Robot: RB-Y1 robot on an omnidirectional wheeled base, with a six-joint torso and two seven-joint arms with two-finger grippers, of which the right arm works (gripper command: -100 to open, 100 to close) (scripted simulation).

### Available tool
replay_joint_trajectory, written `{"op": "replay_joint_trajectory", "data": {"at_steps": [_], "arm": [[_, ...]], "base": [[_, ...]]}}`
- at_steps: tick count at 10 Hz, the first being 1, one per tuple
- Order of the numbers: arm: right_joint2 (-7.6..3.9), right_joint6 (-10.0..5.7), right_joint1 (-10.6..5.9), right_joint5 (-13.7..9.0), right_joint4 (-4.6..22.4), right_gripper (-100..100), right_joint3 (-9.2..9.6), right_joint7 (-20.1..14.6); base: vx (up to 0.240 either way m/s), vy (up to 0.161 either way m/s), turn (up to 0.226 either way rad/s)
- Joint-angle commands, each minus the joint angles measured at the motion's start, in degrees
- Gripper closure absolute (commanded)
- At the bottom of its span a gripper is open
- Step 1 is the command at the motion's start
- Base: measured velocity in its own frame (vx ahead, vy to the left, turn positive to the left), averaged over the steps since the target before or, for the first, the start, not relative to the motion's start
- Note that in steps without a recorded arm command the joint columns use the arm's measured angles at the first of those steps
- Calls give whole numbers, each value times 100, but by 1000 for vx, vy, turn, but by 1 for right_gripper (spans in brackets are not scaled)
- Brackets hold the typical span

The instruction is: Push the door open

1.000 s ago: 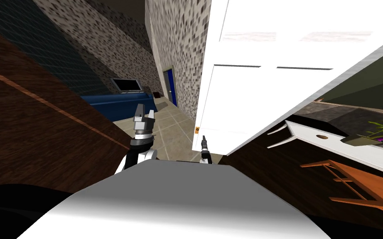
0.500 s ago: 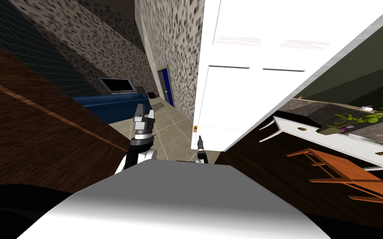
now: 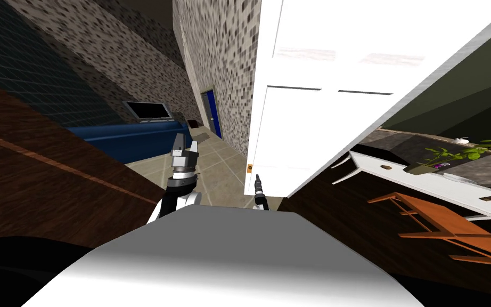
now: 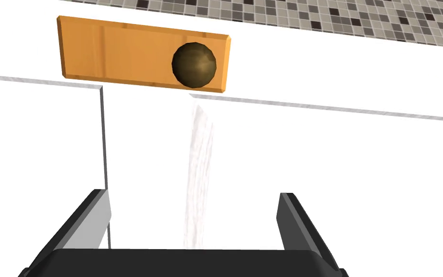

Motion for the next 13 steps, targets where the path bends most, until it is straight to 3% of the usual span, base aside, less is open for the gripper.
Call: {"op": "replay_joint_trajectory", "data": {"at_steps": [1,4,6,7,8,13], "arm": [[-66,-12,-62,8,74,-100,-39,-38],[-14,10,-120,21,110,-100,-105,-63],[155,26,-162,30,136,-100,-153,-82],[92,34,-139,27,105,-100,-139,-74],[92,34,-139,27,105,100,-139,-74],[92,34,-139,27,105,100,-139,-74]], "base": [[241,51,24],[207,70,13],[195,79,19],[87,42,-20],[-22,-7,10],[-15,-7,5]]}}
